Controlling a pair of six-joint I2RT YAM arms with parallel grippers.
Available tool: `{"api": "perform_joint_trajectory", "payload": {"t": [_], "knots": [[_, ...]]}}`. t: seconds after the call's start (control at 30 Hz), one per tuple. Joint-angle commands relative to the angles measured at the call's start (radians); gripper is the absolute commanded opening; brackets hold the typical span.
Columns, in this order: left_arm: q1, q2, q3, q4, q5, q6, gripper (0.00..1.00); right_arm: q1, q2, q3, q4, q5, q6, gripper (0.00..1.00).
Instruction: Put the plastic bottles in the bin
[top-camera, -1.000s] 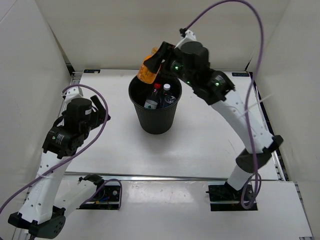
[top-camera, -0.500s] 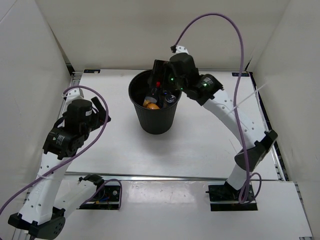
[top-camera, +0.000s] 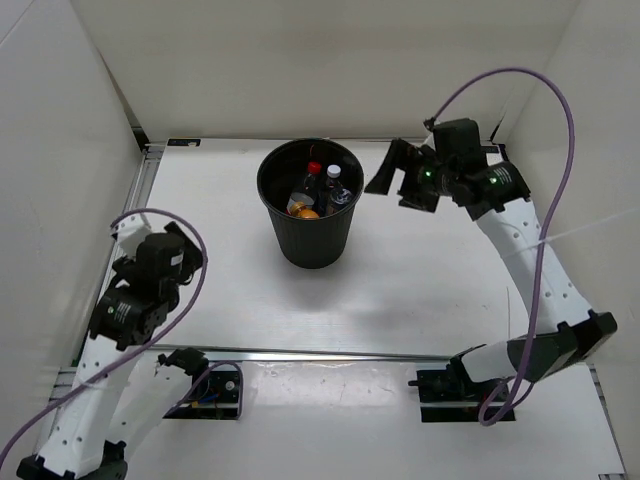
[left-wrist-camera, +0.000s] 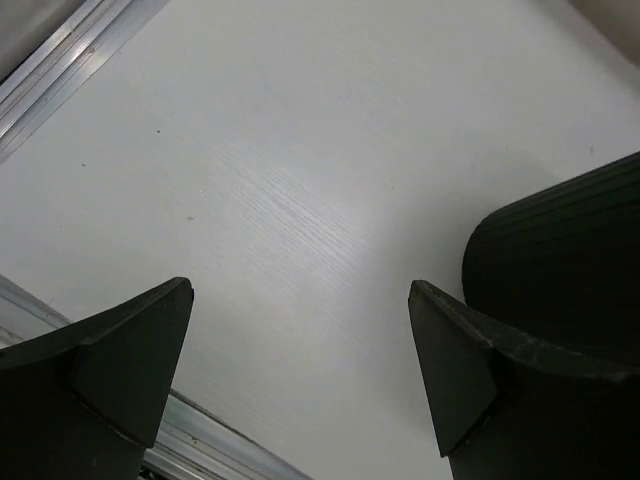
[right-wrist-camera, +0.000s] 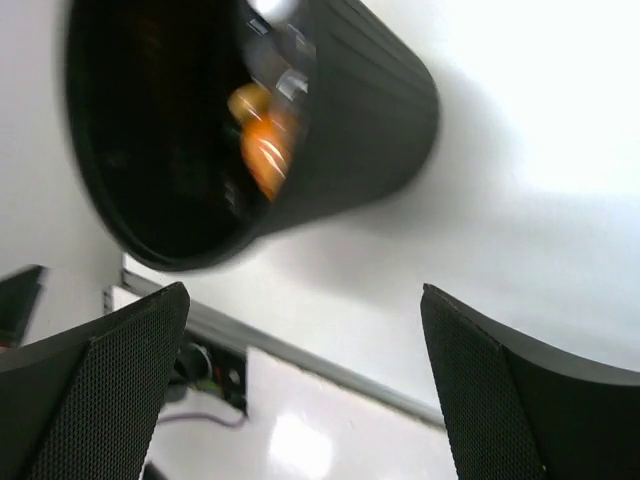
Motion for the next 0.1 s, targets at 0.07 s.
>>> {"api": "perform_joint_trajectory", "payload": {"t": [0.07], "knots": [[-0.004,-0.15,-0.087,0.053,-0.123,-0.153,1.0,-0.067,-0.164,-0.151,-0.007,-0.057,-0.067,1.0]]}}
